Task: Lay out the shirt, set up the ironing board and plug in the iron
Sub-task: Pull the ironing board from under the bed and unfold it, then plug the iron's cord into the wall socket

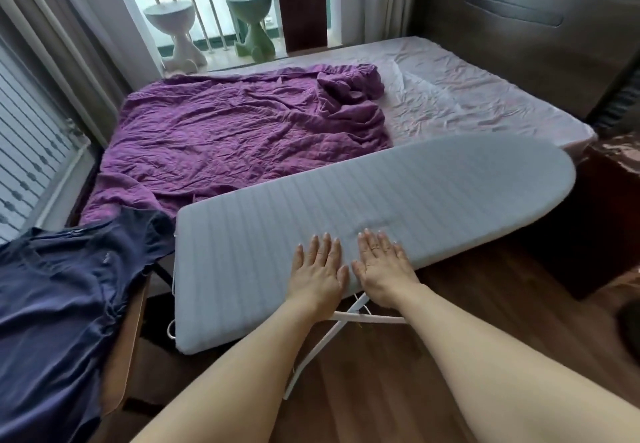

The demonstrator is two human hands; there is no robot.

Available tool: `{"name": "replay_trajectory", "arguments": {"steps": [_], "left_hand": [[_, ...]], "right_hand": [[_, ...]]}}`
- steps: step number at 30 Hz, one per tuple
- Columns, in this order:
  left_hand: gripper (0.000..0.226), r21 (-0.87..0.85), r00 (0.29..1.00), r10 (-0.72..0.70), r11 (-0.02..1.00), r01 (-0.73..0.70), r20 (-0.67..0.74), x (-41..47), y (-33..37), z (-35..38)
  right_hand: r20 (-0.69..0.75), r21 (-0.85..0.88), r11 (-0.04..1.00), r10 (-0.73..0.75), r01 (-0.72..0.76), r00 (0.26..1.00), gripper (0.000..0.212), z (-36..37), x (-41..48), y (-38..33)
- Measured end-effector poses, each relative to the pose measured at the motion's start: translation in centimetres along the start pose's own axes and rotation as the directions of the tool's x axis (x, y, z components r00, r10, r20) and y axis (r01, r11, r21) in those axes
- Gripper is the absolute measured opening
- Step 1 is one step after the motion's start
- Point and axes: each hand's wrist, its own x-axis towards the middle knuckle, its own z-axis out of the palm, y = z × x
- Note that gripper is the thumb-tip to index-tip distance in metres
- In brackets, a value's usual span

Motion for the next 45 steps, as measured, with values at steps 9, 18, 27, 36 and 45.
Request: {"name": "replay_trajectory", "arguments": {"steps": [9, 18, 27, 36, 45], "left_hand": [[0.058, 0.069, 0.995, 0.046, 0.997, -0.04, -0.092, 1.5, -2.6, 0.0], [0.06, 0.058, 0.993, 0.002, 0.998, 0.005, -0.12, 2.4, -3.1, 0.2], [0.058, -0.072, 0.994, -0.044, 0.996, 0.051, 0.095, 0.7, -1.6, -2.2], [0.06, -0.111, 0.996, 0.073, 0.992, -0.067, 0.048, -4.1, -1.0, -11.9], [0.059, -0.066, 0.916, 0.391, 0.915, -0.397, -0.087, -5.2, 5.2, -20.8]], "right_hand": [[0.017, 0.049, 0.998, -0.045, 0.045, 0.999, 0.066, 0.8, 0.6, -0.5], [-0.01, 0.057, 0.996, -0.067, 0.068, 0.998, 0.065, 1.5, 1.6, -0.7], [0.036, 0.109, 0.993, -0.058, 0.054, 0.998, 0.068, -2.3, -0.9, -0.9], [-0.072, 0.16, 0.986, 0.055, -0.043, 0.996, 0.066, -10.3, -7.6, -1.5], [-0.245, 0.236, 0.958, 0.218, -0.16, 0.945, 0.066, -17.0, -14.5, 0.2]]}}
